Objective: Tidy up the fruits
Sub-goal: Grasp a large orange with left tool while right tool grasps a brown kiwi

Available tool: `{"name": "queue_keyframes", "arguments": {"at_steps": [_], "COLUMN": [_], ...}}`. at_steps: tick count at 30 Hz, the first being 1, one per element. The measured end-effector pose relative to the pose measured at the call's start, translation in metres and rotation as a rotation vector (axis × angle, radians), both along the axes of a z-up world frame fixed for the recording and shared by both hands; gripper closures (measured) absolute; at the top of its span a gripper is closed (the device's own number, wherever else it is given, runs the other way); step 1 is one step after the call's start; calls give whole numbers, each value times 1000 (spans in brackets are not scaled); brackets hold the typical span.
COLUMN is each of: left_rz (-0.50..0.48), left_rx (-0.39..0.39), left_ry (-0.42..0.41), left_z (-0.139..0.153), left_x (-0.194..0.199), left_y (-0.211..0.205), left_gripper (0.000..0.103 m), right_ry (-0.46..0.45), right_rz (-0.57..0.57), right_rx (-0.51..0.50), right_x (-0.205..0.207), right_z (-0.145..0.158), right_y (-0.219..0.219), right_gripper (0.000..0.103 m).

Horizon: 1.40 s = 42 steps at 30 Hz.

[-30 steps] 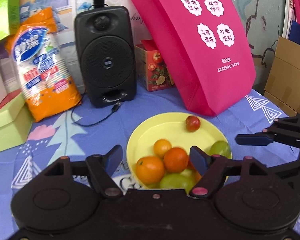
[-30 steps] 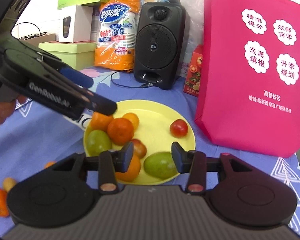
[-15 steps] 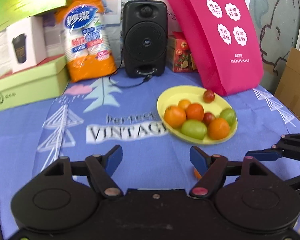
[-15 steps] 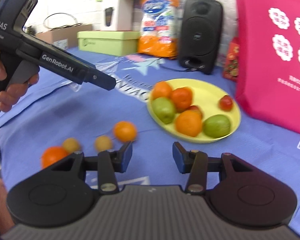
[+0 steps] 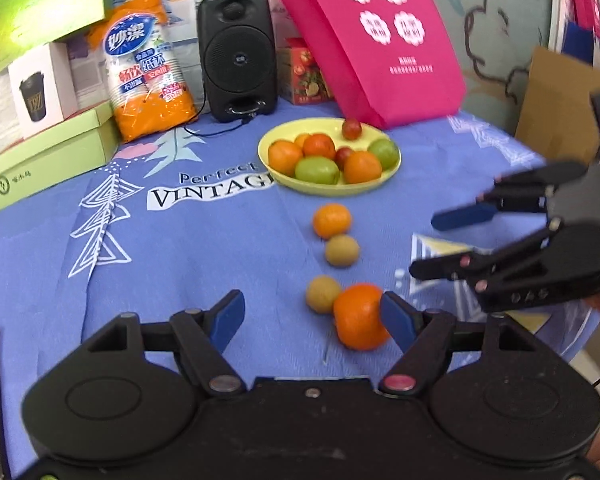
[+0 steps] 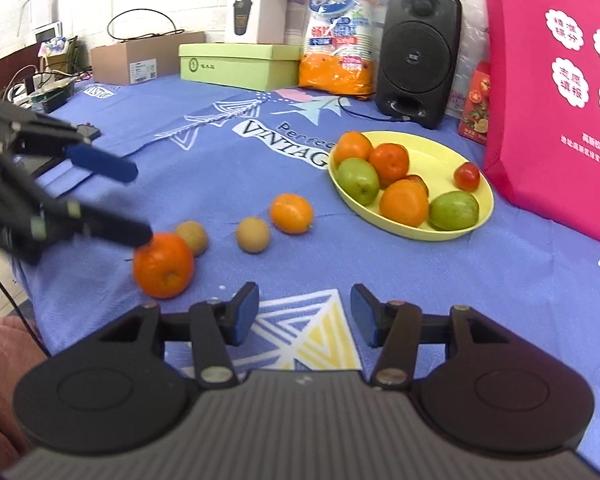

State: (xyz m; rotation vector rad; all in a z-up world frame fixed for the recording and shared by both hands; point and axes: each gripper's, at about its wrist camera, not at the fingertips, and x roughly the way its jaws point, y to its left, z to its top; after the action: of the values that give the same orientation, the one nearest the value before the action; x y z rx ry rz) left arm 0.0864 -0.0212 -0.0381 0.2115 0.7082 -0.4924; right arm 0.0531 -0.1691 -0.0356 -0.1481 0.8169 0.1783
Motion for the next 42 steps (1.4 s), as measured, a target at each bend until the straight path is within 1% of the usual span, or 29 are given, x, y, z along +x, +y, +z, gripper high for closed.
{"name": "queue_keyframes", "arguments": {"at_steps": [1,5,8,9,11,15,17,18,20,21,23,25,27,29,31,38,39,42], "left_rz": [2,-6,-26,-38,-56,-70,-79,-82,-78,-72,-55,-52,-45,-38,-30,8,18,43], "left_rx": [-2,-8,-27,-42,-68,-90,-88,-88,-86,-88,-99,-131,-152,-152,-147,-144,-145,-146], "left_ry": [-1,-6,6,18,53,98,111,115,123,124,131,152,163,163,159,154,154,161], "left_z": [-2,-4,-5,-5,-8,-15,-18,-20,-23,-24,-26,-25,-25,-25,-24,-20,-21,-23], "left_x": [-1,-1,0,1,3,7,8,8,9,10,13,17,19,20,20,20,20,19], "left_y": [-1,-8,-11,-11,-12,-15,-17,-18,-18,-17,-13,-5,1,5,8,25,28,38], "left_gripper": [19,19,20,22,32,35,43,45,56,58,69,69,69,70,69,69,69,69], "right_ry": [-3,-9,-5,-4,-2,5,2,1,0,0,1,7,11,19,30,45,45,46], "right_rz": [12,41,27,19,4,0,14,22,35,40,49,59,67,63,62,102,105,109], "right_rx": [-2,-13,-14,-15,-12,-11,-8,-8,-7,-5,-1,6,6,10,18,32,36,48], "right_x": [0,-2,-3,-4,-6,-8,-7,-5,0,2,8,13,19,27,36,57,59,64], "right_z": [1,2,1,2,2,1,2,1,0,-1,-3,-7,-10,-14,-16,-22,-23,-26], "right_y": [3,10,7,5,1,-3,-2,0,2,4,6,8,11,12,13,26,27,32], "right_gripper": [53,50,49,49,49,49,49,49,49,49,49,50,52,53,57,59,60,68]}}
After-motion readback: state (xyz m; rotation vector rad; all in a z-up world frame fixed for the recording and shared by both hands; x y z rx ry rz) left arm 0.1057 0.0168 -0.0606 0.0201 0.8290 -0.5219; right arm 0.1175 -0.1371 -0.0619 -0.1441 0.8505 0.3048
